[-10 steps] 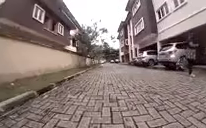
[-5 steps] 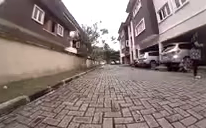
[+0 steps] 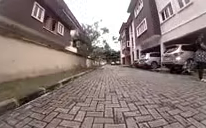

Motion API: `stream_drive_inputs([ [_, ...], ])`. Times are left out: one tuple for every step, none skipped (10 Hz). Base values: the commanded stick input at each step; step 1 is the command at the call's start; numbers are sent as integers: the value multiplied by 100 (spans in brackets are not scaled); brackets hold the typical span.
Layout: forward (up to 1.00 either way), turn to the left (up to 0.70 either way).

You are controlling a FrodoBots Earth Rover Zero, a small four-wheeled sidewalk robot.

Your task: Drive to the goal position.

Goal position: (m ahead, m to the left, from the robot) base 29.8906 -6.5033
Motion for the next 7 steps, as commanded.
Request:
stream_drive_inputs([
  [50, 0],
  [50, 0],
  [50, 0],
  [50, 0],
  [50, 0],
  [50, 0],
  [50, 0],
])
